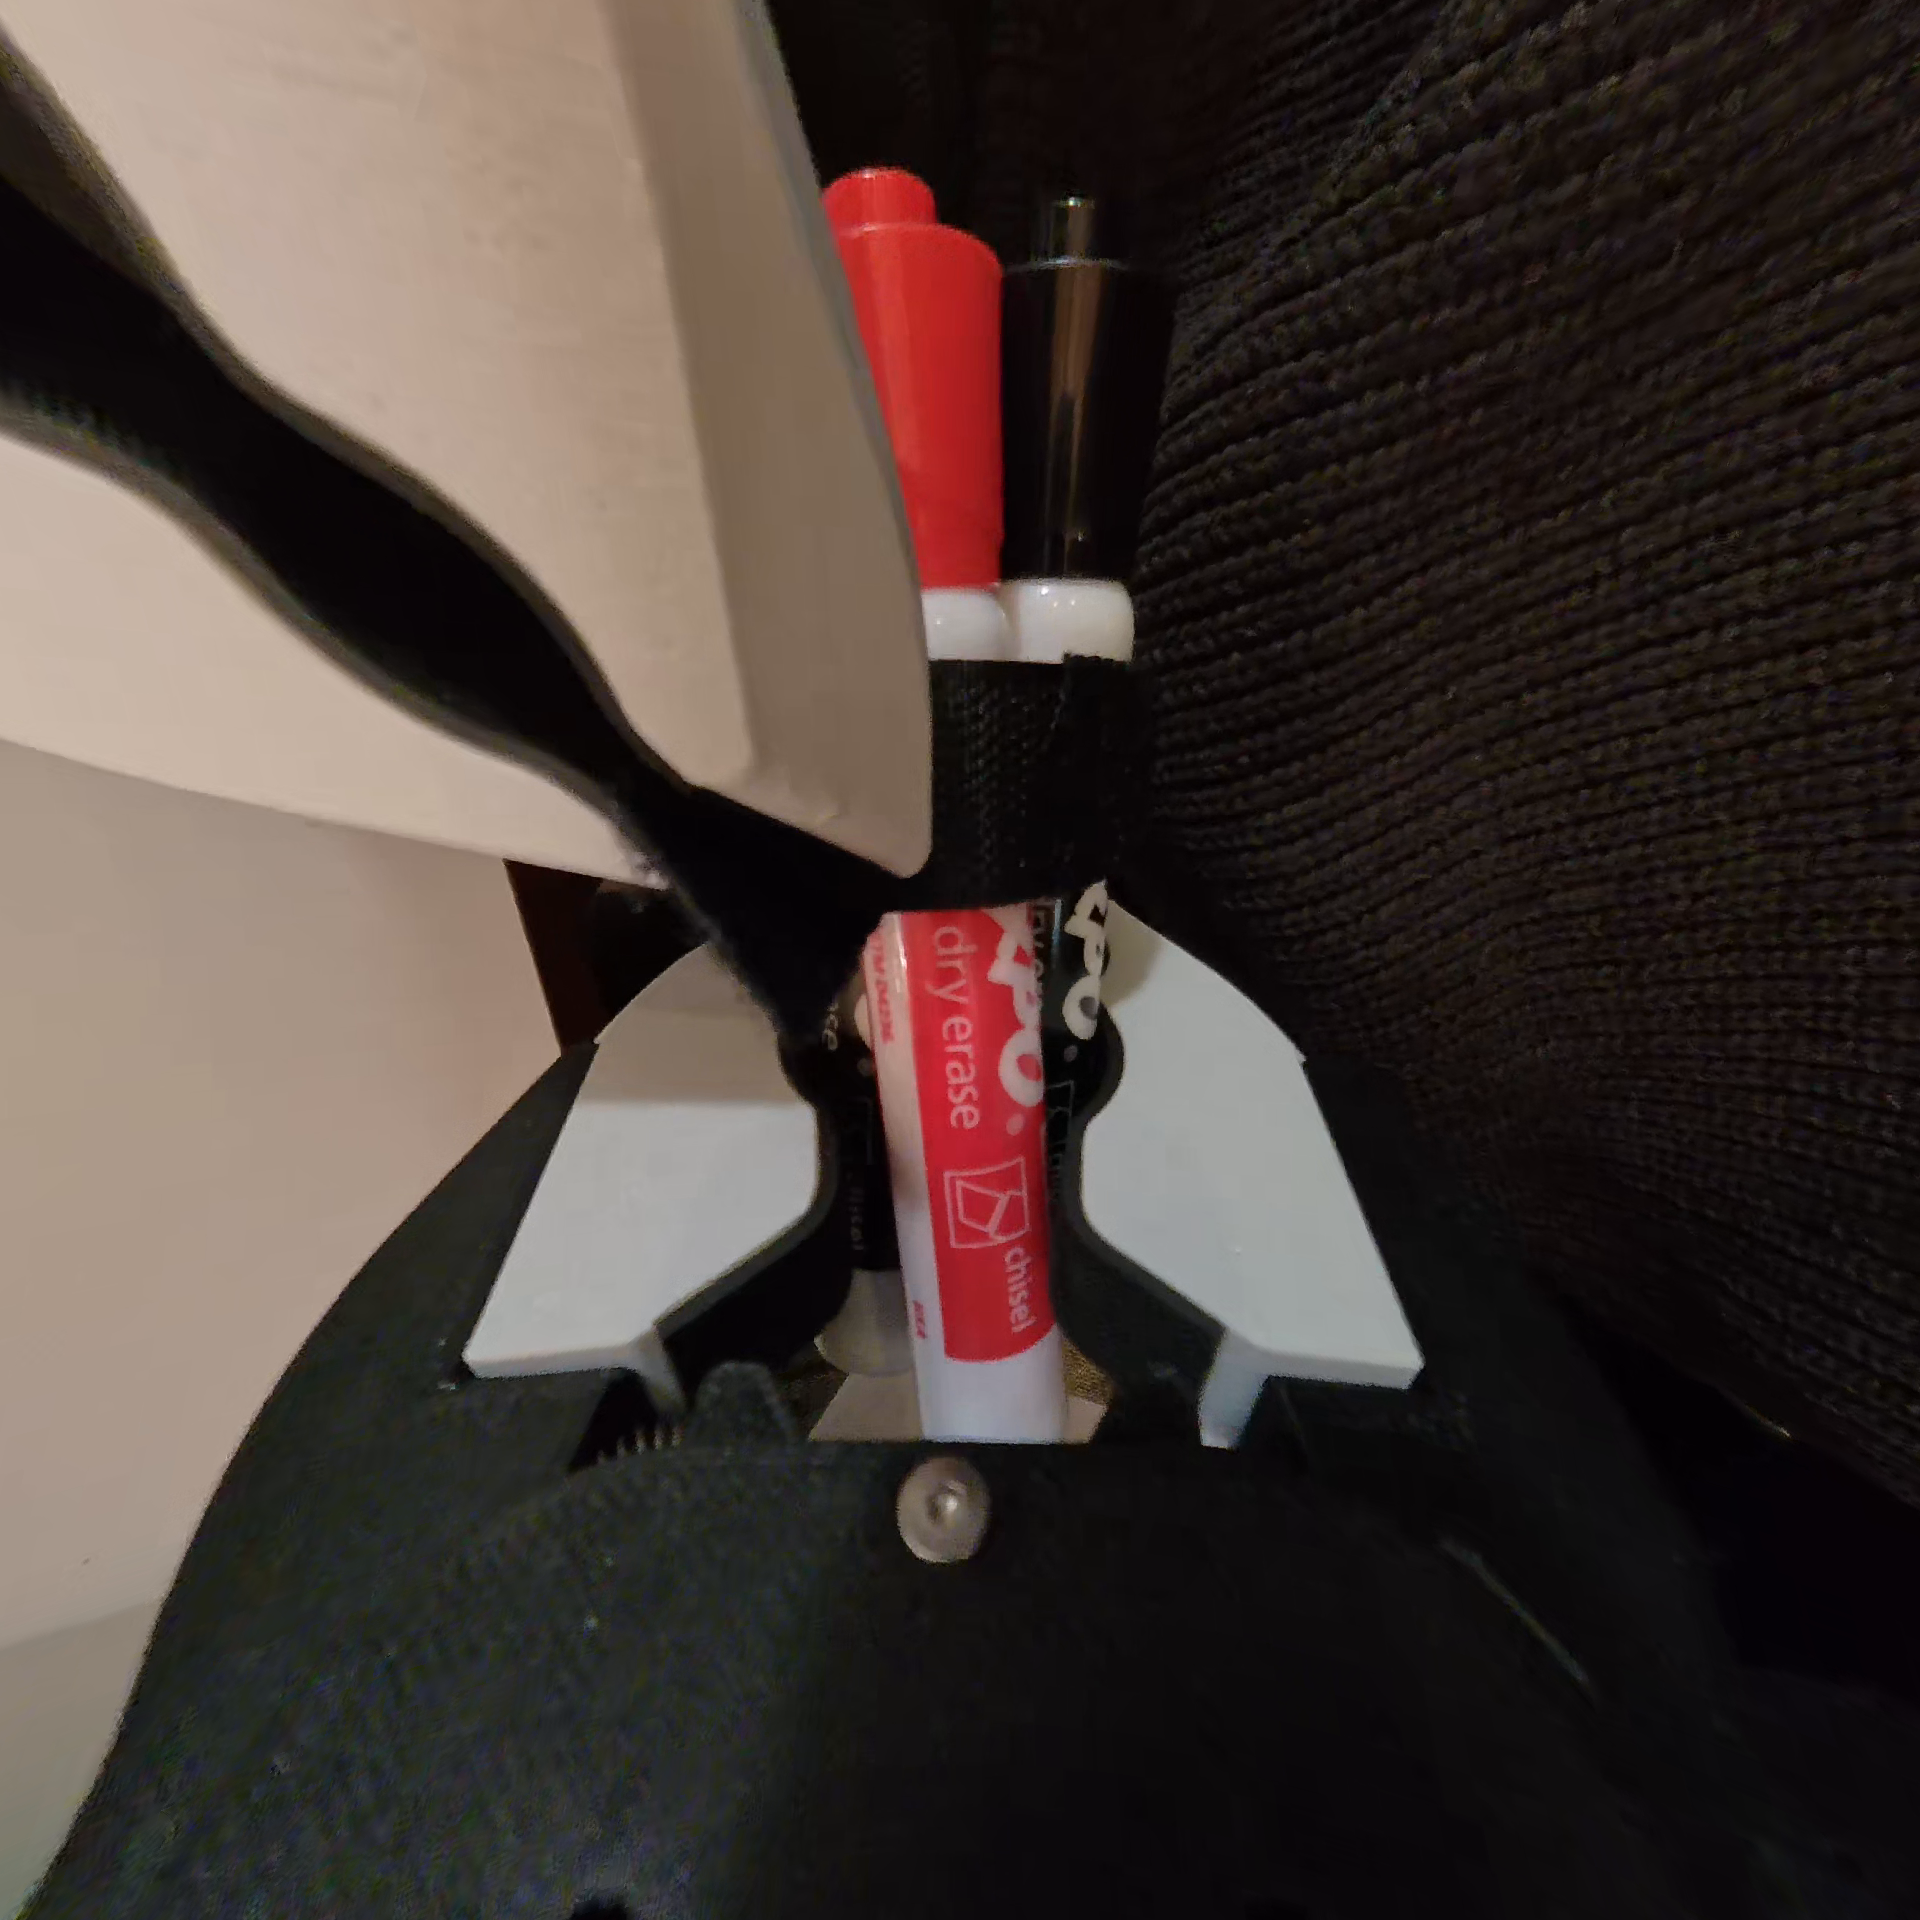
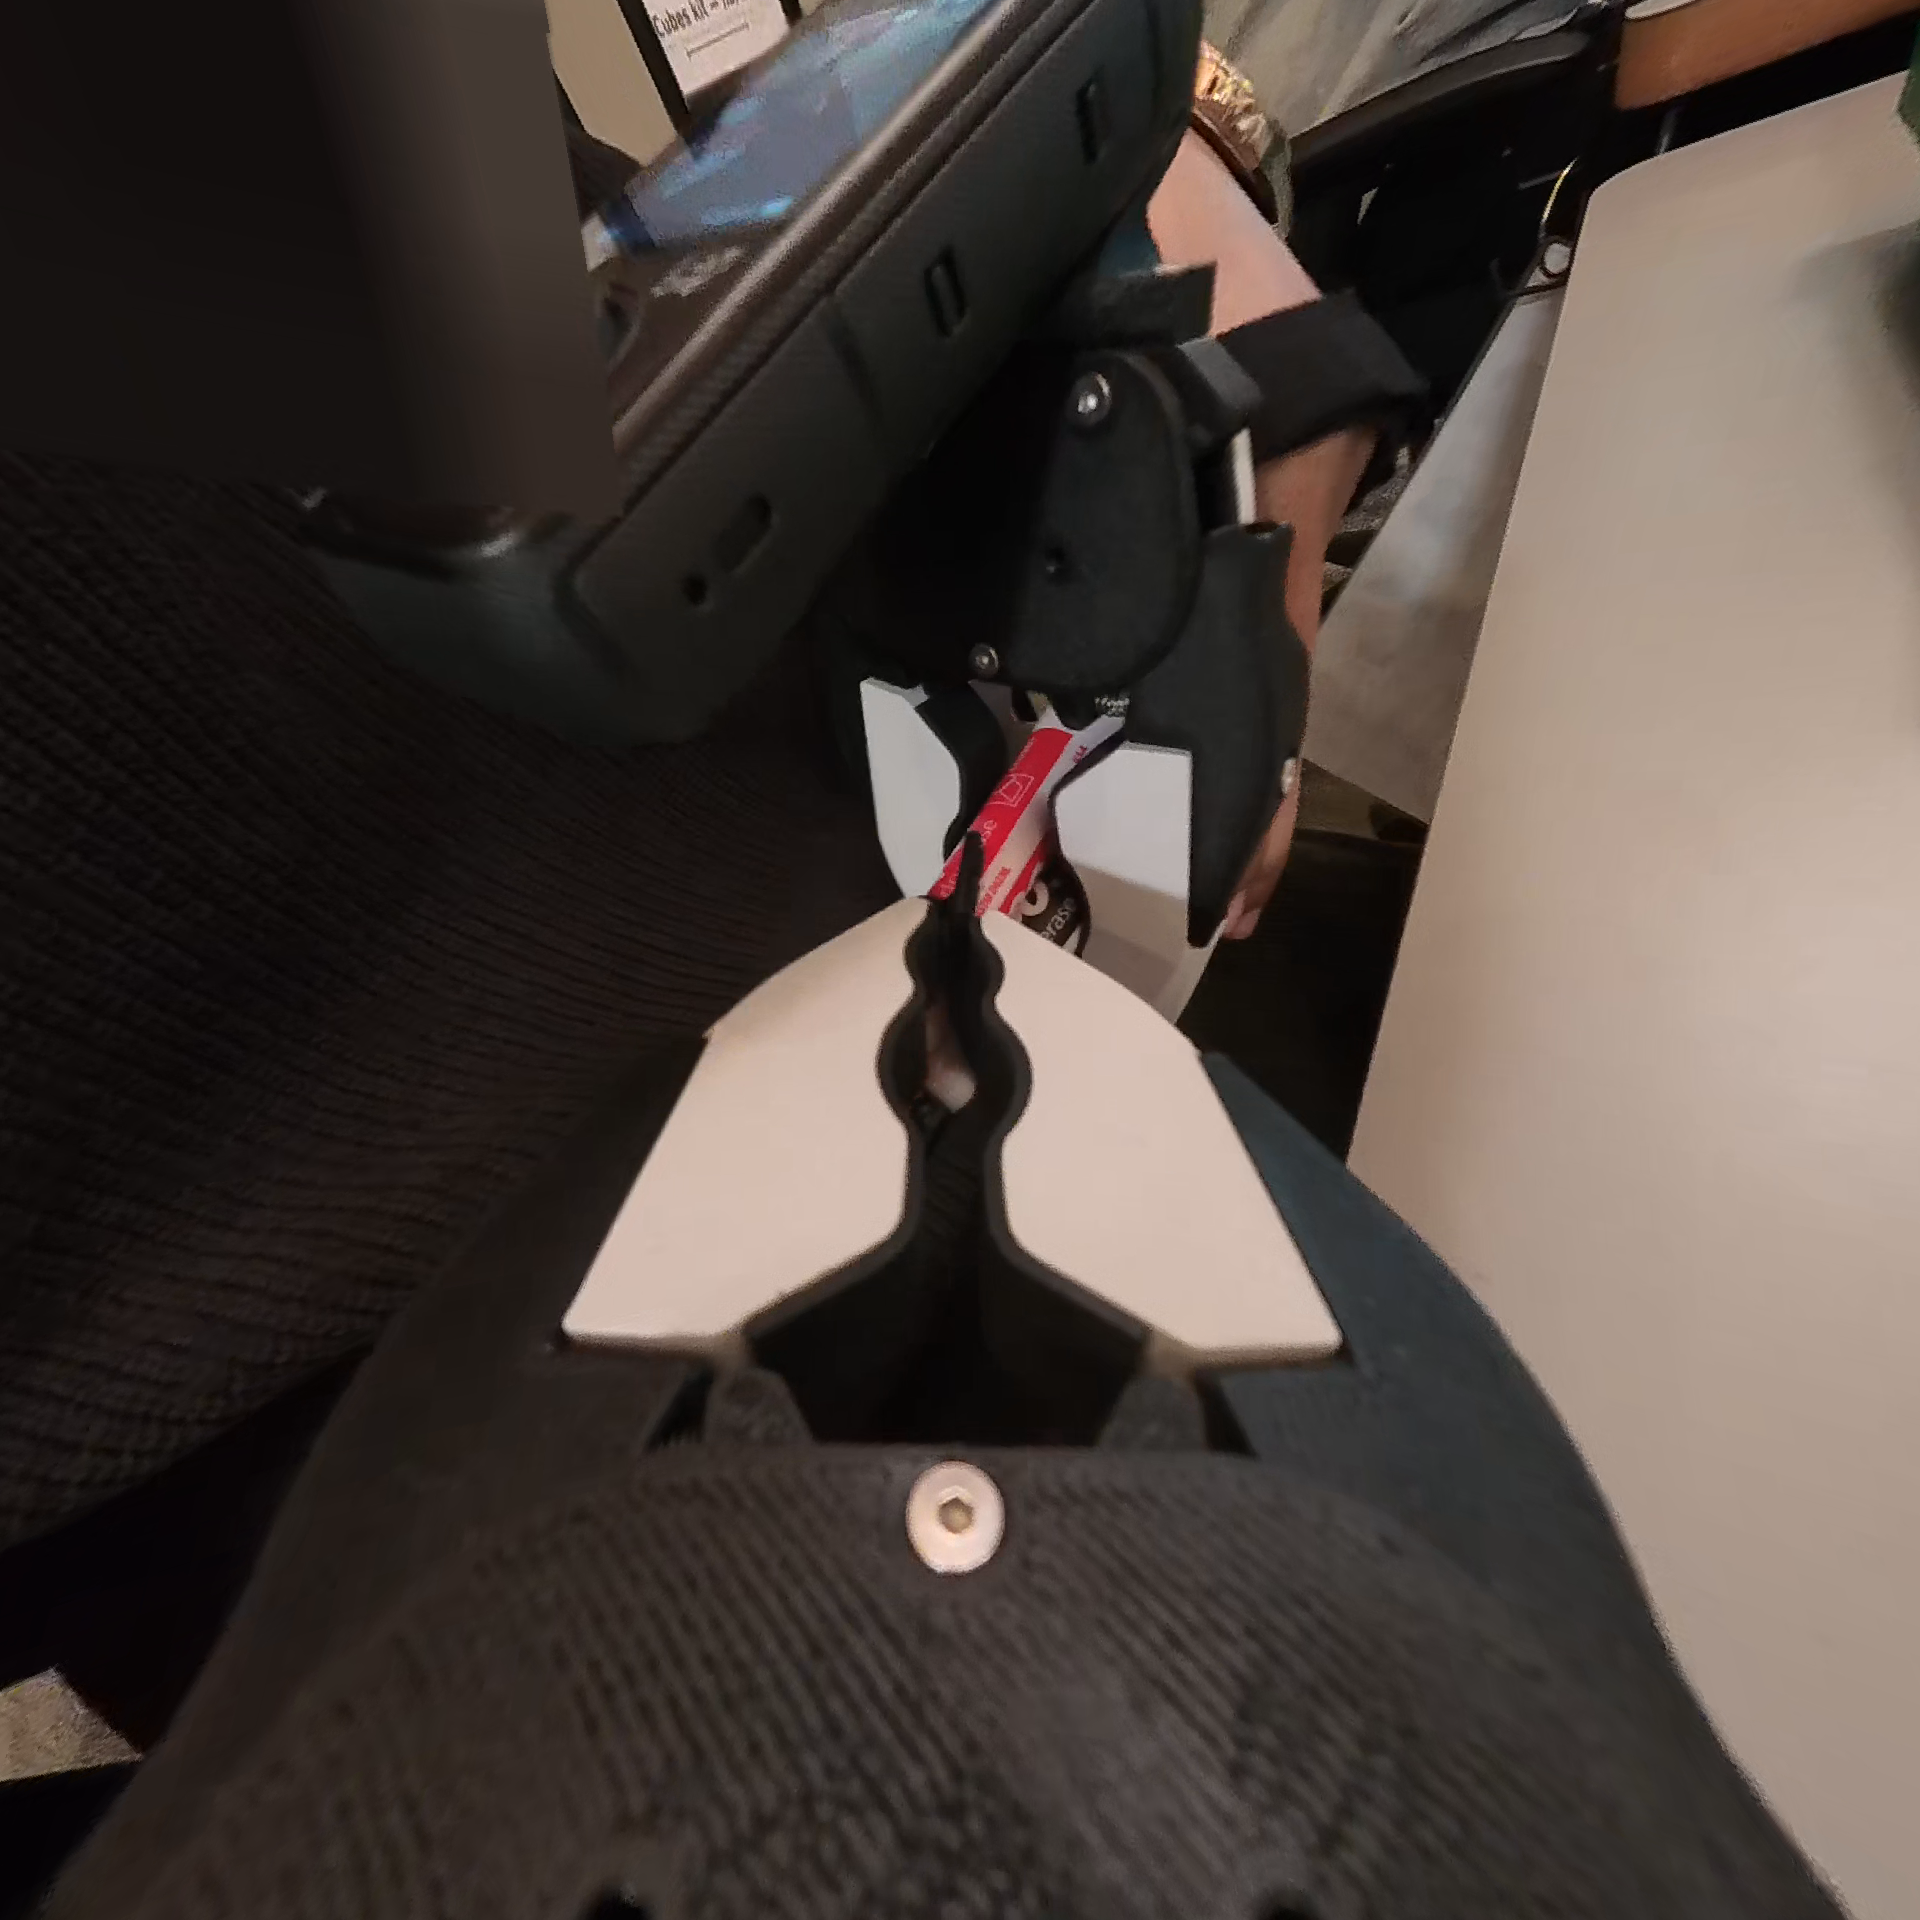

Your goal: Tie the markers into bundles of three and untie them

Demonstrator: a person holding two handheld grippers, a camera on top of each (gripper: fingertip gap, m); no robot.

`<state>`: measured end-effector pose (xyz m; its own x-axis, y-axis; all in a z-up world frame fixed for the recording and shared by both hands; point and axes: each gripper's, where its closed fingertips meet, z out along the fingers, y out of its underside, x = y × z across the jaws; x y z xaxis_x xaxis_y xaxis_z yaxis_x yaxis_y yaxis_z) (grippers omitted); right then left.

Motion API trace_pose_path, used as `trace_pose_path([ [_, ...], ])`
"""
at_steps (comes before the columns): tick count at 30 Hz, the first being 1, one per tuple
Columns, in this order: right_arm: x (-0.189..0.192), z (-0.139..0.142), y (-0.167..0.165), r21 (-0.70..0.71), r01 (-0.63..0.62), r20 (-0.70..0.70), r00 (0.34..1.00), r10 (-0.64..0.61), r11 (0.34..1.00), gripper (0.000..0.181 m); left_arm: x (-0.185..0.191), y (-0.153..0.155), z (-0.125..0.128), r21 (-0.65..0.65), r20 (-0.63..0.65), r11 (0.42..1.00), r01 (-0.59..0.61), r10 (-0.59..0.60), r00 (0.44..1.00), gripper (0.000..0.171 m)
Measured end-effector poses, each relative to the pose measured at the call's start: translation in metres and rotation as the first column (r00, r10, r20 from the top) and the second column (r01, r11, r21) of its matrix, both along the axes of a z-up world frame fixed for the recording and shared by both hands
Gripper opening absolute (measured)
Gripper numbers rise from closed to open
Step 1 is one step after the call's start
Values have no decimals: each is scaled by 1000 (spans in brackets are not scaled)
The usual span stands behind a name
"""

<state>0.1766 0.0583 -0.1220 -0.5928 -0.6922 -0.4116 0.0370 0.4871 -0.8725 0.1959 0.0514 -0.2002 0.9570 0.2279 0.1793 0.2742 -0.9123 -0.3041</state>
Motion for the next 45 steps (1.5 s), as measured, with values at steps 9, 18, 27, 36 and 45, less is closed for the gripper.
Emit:
trace_pose_path([
  [9, 1, -1, -2, -12, 6, -40, 999, -7, 1000, 4, 0, -1, -1, -13, 14, 1000, -23, 23, 1000, 47],
  [18, -22, -4, -6, -17, 95, -86, 992, -97, 995, 4, -36, -19, 11, 44, -124, 982, -183, 188, 974, 90],
  [27, -92, 11, 2, -147, 330, -235, 904, -357, 933, 3, -111, -73, 58, 429, -138, 698, -574, 678, 722, 82],
  [36, -125, 16, -4, -212, 586, -321, 714, -622, 782, 3, -126, -61, 78, 680, -32, 486, -549, 768, 640, 56],
  [45, -115, 4, 4, -174, 676, -303, 655, -692, 716, 3, -108, -12, 69, 668, -201, 650, -363, 627, 753, 60],
])
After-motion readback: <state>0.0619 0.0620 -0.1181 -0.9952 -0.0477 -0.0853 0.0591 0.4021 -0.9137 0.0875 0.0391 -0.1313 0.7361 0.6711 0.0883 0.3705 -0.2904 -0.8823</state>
